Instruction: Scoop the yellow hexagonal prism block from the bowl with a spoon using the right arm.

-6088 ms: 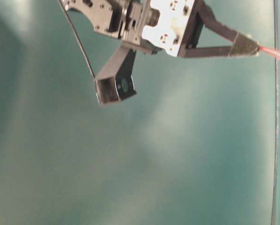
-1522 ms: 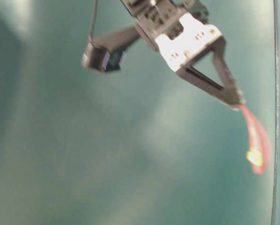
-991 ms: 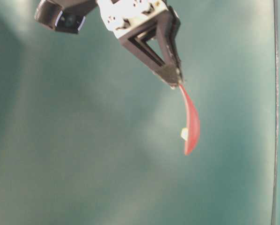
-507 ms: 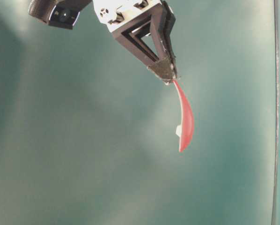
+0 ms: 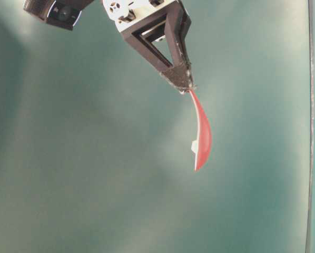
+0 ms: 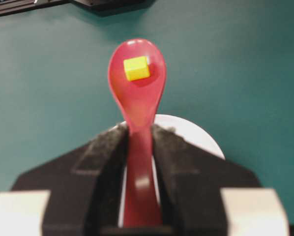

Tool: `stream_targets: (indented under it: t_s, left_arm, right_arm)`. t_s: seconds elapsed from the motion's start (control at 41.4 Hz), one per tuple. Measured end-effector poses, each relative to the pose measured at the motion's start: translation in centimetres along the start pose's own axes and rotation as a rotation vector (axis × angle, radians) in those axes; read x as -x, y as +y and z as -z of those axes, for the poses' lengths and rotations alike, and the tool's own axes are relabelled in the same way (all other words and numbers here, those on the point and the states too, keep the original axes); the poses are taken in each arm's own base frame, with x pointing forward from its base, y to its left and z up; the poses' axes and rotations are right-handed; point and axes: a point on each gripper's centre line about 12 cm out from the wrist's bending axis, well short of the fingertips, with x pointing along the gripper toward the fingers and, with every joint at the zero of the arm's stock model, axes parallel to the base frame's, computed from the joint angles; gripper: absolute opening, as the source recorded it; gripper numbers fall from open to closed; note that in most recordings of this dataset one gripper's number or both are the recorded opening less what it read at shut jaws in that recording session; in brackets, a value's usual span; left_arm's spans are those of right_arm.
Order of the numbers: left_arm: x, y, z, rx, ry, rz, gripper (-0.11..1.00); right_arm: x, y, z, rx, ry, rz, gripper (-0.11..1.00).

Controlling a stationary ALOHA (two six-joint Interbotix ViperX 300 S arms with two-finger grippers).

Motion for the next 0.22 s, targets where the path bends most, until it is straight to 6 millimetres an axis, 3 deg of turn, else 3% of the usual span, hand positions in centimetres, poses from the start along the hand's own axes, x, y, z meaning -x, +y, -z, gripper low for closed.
stream_targets:
  t_s: [0.217]
  left_arm:
    - [0.05,0.03,-0.04,0.0,-0.002,-0.002,0.0]
  right_arm:
    - [0.0,0.0,0.0,0.006,0.0,0.0,0.22]
